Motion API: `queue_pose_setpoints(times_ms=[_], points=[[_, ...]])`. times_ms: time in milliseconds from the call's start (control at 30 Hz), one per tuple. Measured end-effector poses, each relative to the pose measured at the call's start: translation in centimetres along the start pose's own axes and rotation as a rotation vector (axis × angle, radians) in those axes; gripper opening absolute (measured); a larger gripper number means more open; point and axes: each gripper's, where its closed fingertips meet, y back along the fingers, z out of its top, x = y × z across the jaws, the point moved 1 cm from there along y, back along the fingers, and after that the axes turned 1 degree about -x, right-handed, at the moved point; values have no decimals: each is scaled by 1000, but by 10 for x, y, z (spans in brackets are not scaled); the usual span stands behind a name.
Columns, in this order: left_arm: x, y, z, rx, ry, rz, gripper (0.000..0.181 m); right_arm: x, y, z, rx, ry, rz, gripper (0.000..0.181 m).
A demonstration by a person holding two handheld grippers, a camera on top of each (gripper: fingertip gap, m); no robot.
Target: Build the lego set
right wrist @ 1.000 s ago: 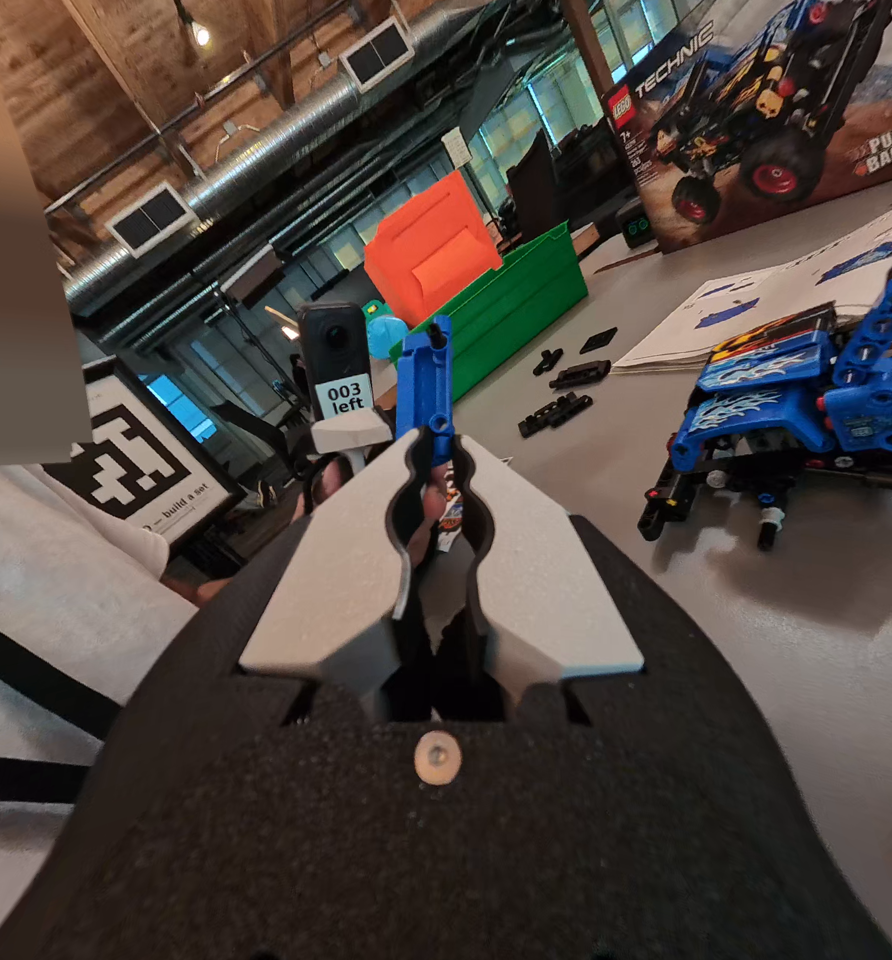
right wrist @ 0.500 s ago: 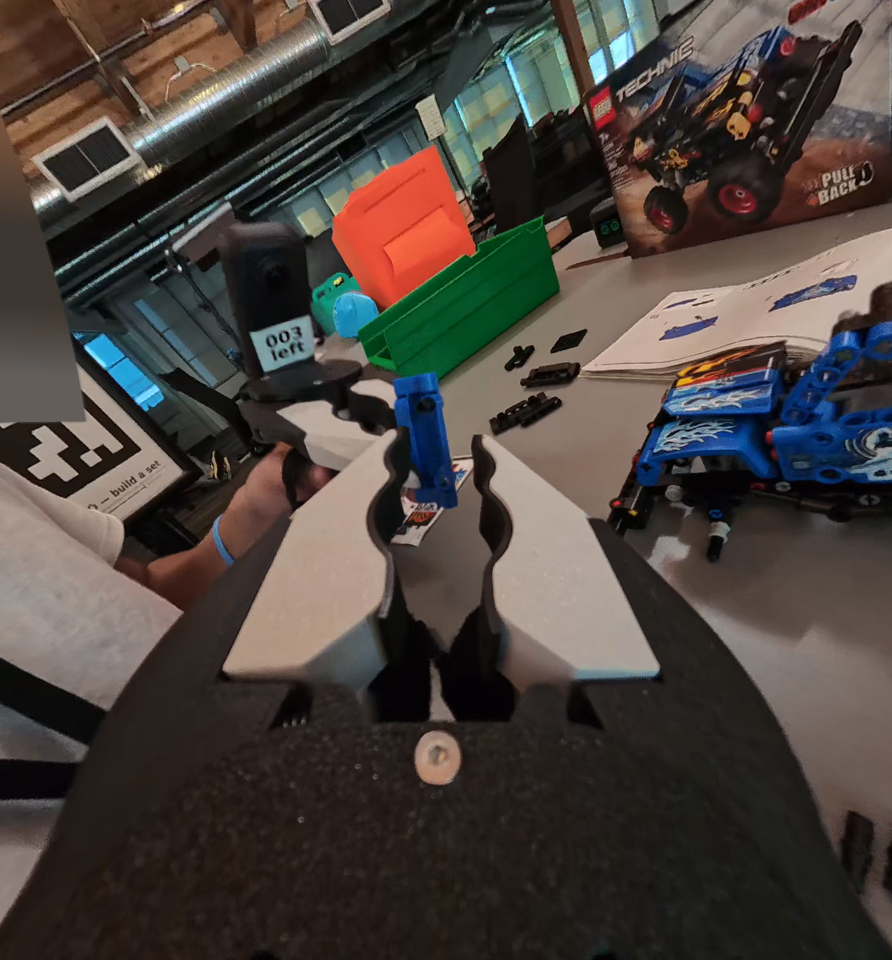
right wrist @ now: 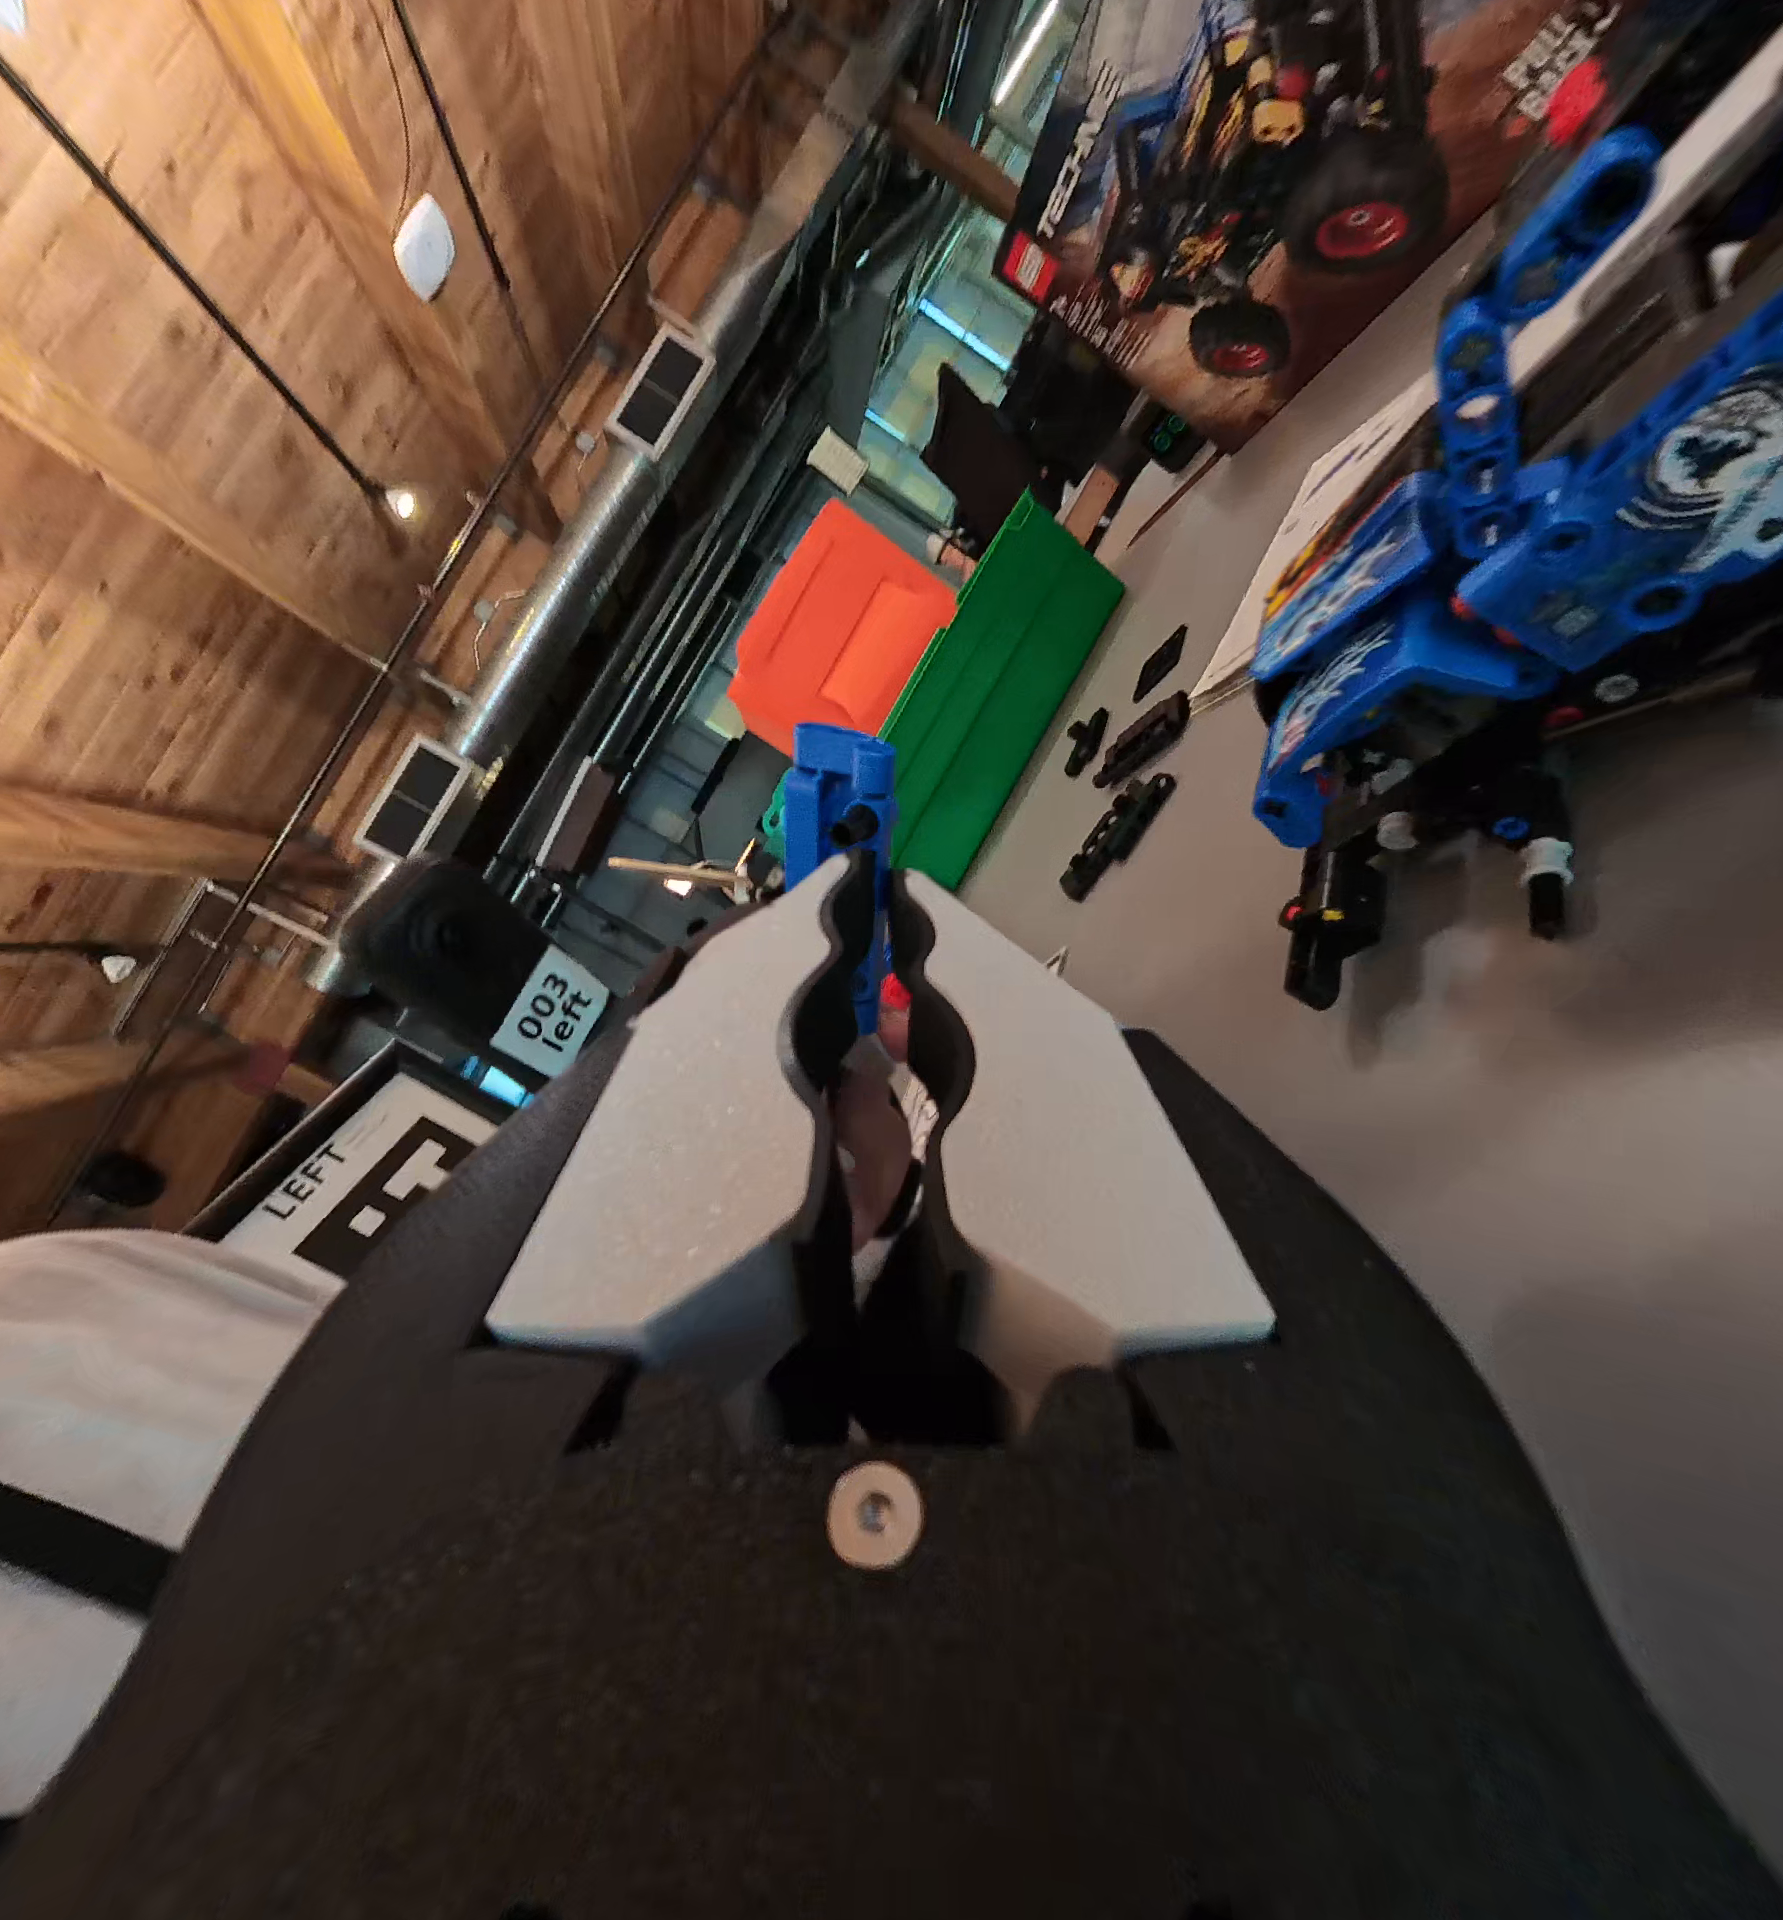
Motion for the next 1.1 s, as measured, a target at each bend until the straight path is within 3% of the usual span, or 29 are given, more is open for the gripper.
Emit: queue_pose_setpoints(times_ms=[133, 400, 467, 533, 633, 700, 767, 867, 1100], points=[[3, 0, 7, -106, 132, 9, 12, 0, 0, 1, -29, -46, 15, 0], [5, 1, 9, -97, 147, 1, 6, 6, 1, 3, -34, -287, 141, 4], [12, 6, 12, -107, 200, -25, 6, 10, 7, 5, 6, -126, 117, 6], [25, 16, 13, -115, 239, -33, 5, 10, 25, 21, 16, 154, 34, 16], [37, 24, 3, -56, 232, -37, 6, -11, 66, 44, 143, 657, -239, 24], [40, 23, -6, -18, 189, -15, 6, -31, 95, 41, 322, 882, -384, 25], [38, 18, -16, 20, 144, 3, 6, -44, 117, 28, 456, 916, -456, 24], [32, 12, -22, 40, 130, -2, 6, -58, 132, 11, 515, 864, -526, 21], [32, 11, -21, 32, 94, 8, 6, -82, 114, 1, 491, 889, -731, 16]])
